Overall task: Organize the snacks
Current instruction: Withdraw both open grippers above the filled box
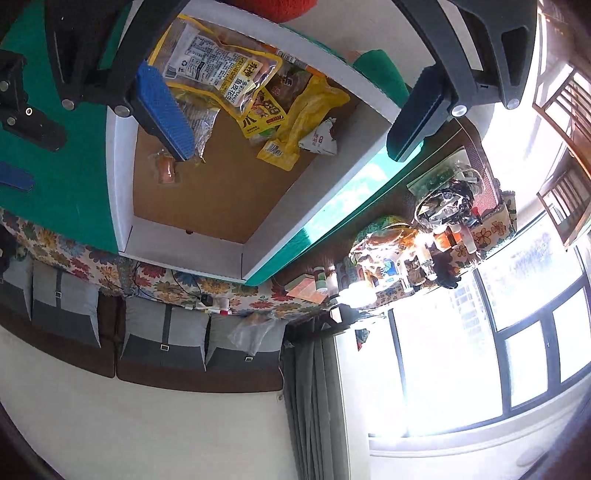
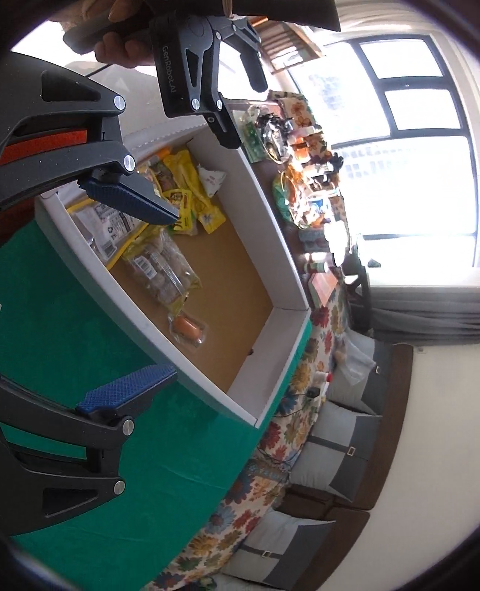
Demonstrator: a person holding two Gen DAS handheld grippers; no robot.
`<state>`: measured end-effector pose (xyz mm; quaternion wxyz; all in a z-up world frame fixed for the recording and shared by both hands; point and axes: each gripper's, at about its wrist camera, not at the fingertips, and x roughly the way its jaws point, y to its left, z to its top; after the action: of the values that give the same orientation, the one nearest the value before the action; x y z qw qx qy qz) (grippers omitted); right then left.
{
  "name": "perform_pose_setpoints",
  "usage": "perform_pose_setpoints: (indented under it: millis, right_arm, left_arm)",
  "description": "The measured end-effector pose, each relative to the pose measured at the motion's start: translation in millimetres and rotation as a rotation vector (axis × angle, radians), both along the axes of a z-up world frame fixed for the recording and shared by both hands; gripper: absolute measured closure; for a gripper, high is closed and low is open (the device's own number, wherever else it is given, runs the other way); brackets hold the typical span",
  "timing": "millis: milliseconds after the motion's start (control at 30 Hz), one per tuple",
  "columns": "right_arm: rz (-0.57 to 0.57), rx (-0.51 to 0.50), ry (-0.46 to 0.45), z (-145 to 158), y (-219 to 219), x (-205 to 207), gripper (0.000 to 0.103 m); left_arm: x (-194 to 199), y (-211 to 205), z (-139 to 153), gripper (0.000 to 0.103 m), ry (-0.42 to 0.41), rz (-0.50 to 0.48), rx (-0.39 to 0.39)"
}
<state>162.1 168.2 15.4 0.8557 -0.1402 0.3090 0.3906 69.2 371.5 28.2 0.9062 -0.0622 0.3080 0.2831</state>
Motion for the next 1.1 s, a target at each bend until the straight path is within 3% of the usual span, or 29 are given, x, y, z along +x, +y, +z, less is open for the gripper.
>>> perform_pose_setpoints:
  millis: [100, 267, 600, 900, 1100]
  right_arm:
    - [-0.006, -0.010, 0.046, -2, 4, 2, 0.021]
    - [-0.019, -0.013, 0.100, -5, 11, 0, 0.021]
    - [-0.081, -0.042, 0.128, 0, 25, -6, 0.021]
    - [-0.071, -0.087, 0.130, -2, 37, -12, 0.021]
    - [-0.067, -0.089, 0.131, -2, 39, -12, 0.021]
  left_arm:
    - [0, -1, 1, 0.000, 0.023, -0.006, -0.020]
    - [3, -6, -1, 0.000, 0.085, -0.013, 0.049]
    - [-7, -3, 4, 0.000, 0.079, 0.000, 0.098]
    - [-9, 10, -3, 0.000, 0.112, -0.024, -0.026]
    - [-9, 11, 2, 0.000, 0.107, -0.011, -0.003]
